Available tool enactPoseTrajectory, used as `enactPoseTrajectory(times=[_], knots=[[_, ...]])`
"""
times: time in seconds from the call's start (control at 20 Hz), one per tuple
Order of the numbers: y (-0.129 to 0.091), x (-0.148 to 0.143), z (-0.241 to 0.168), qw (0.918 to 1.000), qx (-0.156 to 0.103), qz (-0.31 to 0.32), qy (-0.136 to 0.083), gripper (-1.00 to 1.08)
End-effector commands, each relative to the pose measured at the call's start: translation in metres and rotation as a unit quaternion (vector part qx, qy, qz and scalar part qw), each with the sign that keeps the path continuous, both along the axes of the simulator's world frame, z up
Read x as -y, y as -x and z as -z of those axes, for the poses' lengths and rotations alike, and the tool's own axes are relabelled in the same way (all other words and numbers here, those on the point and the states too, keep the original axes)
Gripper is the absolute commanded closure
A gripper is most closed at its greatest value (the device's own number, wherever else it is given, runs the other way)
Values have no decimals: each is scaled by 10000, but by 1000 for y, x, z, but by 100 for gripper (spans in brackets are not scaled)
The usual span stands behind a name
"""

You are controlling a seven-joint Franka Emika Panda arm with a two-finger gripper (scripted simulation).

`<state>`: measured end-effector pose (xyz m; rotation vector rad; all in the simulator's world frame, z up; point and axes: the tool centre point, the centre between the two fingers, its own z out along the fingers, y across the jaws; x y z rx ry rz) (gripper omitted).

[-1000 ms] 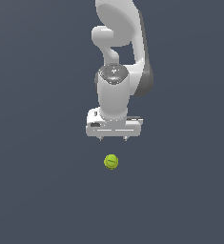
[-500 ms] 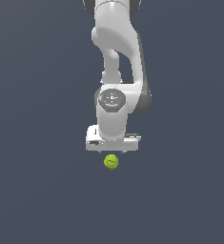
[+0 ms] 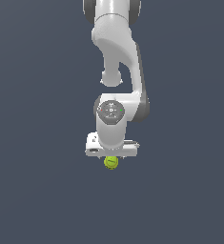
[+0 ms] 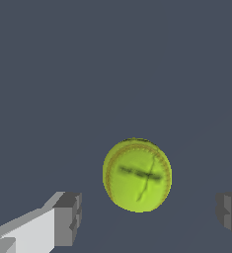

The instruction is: Pick up the object and move it to a goal position.

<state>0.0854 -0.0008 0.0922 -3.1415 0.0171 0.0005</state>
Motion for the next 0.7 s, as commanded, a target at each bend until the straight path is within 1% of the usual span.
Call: enactPoseTrajectory(times=[0.0,0.25,0.65], knots=[[0,0,0,10000,-1,0,0,-92],[0,0,11,10000,-1,0,0,-92],[1,0,49,10000,2,1,0,-92]])
